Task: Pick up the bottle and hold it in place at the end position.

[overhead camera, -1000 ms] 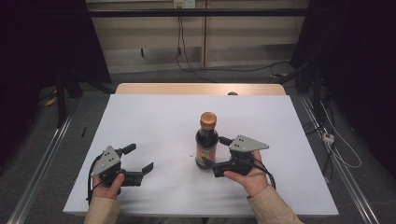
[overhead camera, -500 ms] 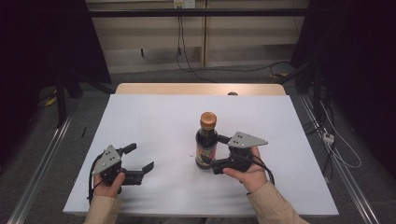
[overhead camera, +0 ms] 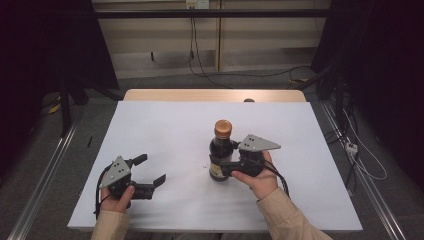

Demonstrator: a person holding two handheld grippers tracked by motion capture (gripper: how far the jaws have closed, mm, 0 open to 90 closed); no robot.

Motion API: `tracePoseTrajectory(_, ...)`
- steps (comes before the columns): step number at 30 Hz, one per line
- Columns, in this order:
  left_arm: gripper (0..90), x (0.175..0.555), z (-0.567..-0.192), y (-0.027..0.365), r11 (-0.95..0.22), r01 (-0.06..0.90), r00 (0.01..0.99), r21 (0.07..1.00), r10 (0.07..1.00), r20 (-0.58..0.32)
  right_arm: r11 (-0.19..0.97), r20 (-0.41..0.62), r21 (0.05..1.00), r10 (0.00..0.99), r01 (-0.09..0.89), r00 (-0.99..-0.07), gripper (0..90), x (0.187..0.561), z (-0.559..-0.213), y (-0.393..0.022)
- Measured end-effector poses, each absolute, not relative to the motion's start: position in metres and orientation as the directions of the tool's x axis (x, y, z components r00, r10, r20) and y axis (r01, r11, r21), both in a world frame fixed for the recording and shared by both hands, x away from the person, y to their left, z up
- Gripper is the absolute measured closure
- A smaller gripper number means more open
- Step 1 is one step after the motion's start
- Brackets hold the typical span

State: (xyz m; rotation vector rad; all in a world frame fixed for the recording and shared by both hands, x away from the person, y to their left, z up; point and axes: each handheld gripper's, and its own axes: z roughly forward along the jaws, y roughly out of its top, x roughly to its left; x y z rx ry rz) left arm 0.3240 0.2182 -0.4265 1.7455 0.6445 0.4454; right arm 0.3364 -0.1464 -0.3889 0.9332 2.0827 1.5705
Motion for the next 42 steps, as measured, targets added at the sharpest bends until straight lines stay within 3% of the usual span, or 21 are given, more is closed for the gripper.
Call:
tracePoseTrajectory(31, 4.6, 0.322, -0.427, 0.218, -0.19, 0.188, 0.784, 0.963, 0.62, -0.031, 0.188, 0.05, 0.96, 0.619, 0.209, -0.784, 27.9, 0.353, -0.394, -0.15)
tracePoseTrajectory(42, 4.6, 0.322, -0.427, 0.218, -0.175, 0.197, 0.782, 0.965, 0.622, -0.047, 0.162, 0.038, 0.969, 0.652, 0.188, -0.757, 27.5, 0.376, -0.385, -0.163)
